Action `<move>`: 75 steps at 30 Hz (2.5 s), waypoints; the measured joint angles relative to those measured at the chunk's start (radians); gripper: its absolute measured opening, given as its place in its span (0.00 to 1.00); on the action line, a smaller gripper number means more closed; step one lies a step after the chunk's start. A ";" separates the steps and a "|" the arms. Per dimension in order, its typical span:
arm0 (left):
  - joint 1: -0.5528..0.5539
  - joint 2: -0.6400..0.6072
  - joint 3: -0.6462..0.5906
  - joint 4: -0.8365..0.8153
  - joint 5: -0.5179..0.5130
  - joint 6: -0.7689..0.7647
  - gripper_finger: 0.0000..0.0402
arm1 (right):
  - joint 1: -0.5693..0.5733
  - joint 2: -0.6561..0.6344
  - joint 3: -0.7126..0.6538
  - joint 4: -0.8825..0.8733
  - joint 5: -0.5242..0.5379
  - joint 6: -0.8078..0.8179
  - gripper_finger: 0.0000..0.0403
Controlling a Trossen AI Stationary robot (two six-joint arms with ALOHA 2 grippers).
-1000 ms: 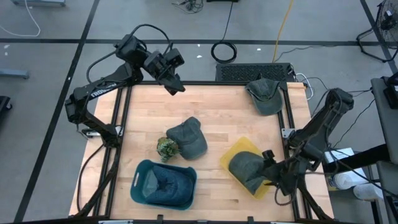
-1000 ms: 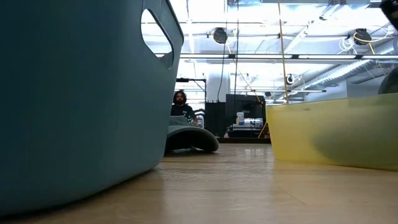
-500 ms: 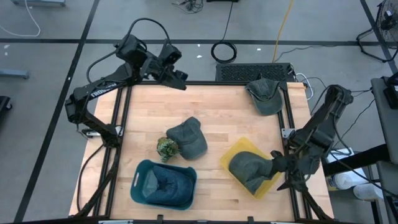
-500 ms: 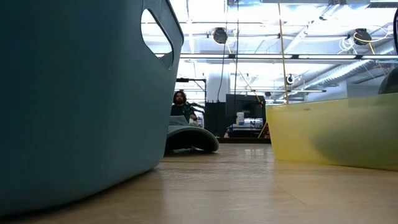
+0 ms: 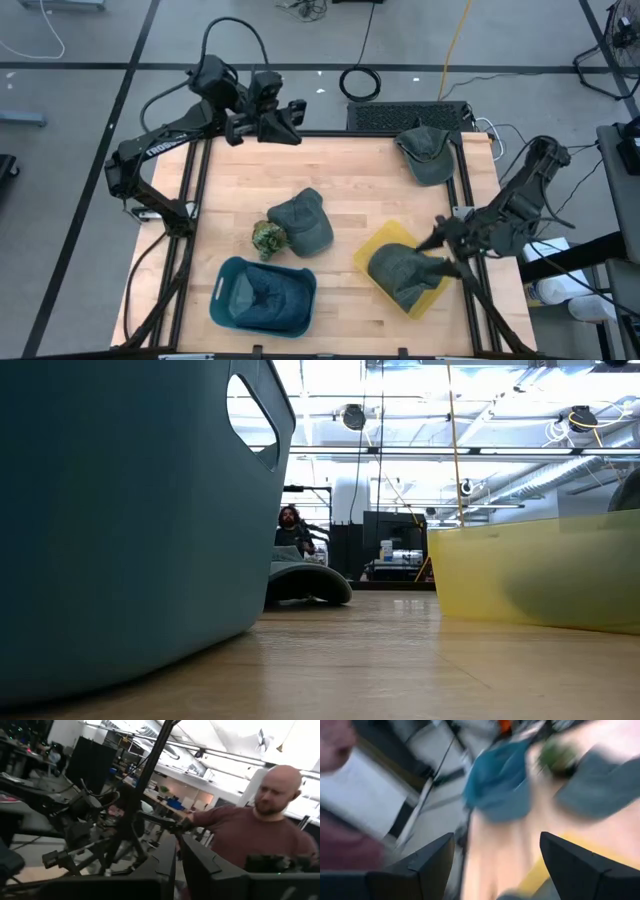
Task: Pick & Place hat
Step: Put the bottom black cap into the yellow bin
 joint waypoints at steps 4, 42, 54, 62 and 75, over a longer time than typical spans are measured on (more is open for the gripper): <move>0.001 0.000 0.000 -0.068 -0.006 0.101 0.09 | -0.039 -0.004 0.000 0.020 0.157 -0.072 0.69; -0.107 0.000 0.000 -1.422 -1.058 0.503 0.09 | -0.541 0.064 0.145 0.036 0.062 -0.694 0.69; -0.130 0.000 -0.123 -1.464 -1.181 0.493 0.18 | -0.548 0.101 0.145 0.035 0.062 -0.759 0.69; -0.133 0.006 -0.254 -1.342 -1.205 0.501 0.44 | -0.548 0.143 0.145 0.035 0.055 -0.763 0.69; -0.165 0.143 -0.389 -1.209 -1.205 0.479 0.53 | -0.548 0.160 0.145 0.087 0.010 -0.770 0.69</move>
